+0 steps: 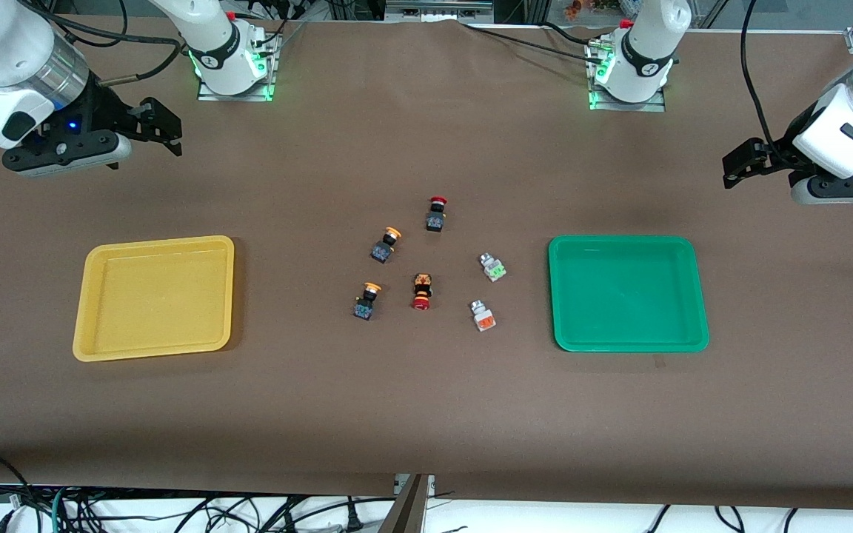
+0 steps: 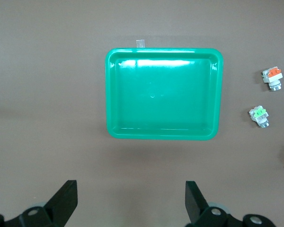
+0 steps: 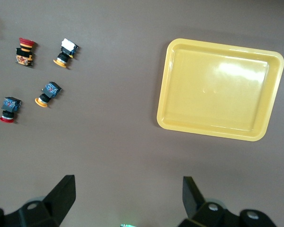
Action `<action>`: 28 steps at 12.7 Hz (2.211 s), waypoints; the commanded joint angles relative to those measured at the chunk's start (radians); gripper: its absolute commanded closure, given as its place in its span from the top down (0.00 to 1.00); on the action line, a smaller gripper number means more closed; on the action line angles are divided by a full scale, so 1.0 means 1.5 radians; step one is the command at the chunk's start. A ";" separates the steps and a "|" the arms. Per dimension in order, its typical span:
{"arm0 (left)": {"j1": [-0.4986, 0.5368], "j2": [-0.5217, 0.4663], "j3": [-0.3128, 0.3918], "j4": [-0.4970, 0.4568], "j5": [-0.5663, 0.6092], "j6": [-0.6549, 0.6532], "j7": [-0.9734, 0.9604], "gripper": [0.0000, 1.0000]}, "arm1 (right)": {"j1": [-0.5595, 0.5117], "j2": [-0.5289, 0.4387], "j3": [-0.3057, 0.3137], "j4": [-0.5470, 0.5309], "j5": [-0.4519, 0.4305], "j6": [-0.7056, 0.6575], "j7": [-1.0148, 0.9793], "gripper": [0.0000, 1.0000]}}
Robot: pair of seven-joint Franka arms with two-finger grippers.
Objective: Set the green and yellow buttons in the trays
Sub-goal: 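Reach the right gripper toward the blue button with yellow base, then grasp the blue button with the right gripper while the left gripper grasps the green-topped button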
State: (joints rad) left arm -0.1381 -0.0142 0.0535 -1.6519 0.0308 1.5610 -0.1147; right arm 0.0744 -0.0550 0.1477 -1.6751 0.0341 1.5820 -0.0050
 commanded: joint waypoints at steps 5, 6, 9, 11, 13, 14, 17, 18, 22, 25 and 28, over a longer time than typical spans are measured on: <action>-0.003 -0.007 0.000 0.013 0.012 -0.031 0.002 1.00 | 0.015 0.014 0.014 0.014 -0.009 -0.010 0.027 1.00; -0.003 -0.007 0.001 0.013 0.011 -0.031 0.002 1.00 | 0.033 0.022 0.014 0.012 -0.005 0.000 0.036 1.00; -0.005 -0.003 0.000 0.013 0.009 -0.033 0.002 1.00 | 0.127 0.154 0.014 0.022 0.001 0.120 0.199 1.00; -0.009 0.033 -0.001 0.013 0.007 -0.036 -0.001 1.00 | 0.200 0.278 0.013 0.026 -0.007 0.270 0.340 1.00; -0.009 0.070 -0.020 0.012 0.006 -0.055 0.002 1.00 | 0.237 0.381 0.013 0.064 -0.008 0.356 0.437 1.00; -0.009 0.097 -0.035 0.012 0.003 -0.050 -0.006 1.00 | 0.244 0.421 0.012 0.090 -0.008 0.376 0.458 1.00; -0.010 0.191 -0.065 0.013 -0.062 0.067 -0.082 1.00 | 0.242 0.524 -0.004 0.177 -0.009 0.412 0.464 1.00; -0.018 0.220 -0.069 0.014 -0.070 0.108 -0.101 1.00 | 0.244 0.546 -0.017 0.192 -0.008 0.427 0.464 1.00; -0.125 0.303 -0.071 0.014 -0.090 0.275 -0.260 1.00 | 0.246 0.588 -0.019 0.192 -0.026 0.475 0.502 0.95; -0.189 0.358 -0.070 0.009 -0.081 0.334 -0.417 1.00 | 0.250 0.600 -0.019 0.180 -0.026 0.522 0.503 0.80; -0.228 0.418 -0.071 0.000 -0.084 0.421 -0.494 1.00 | 0.248 0.608 -0.020 0.175 -0.027 0.526 0.501 0.61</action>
State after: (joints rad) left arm -0.4418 0.5576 -0.0676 -1.6604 -0.0903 2.1279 -0.7839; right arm 0.4479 0.8480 0.1160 -1.4174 0.0176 2.3573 0.7256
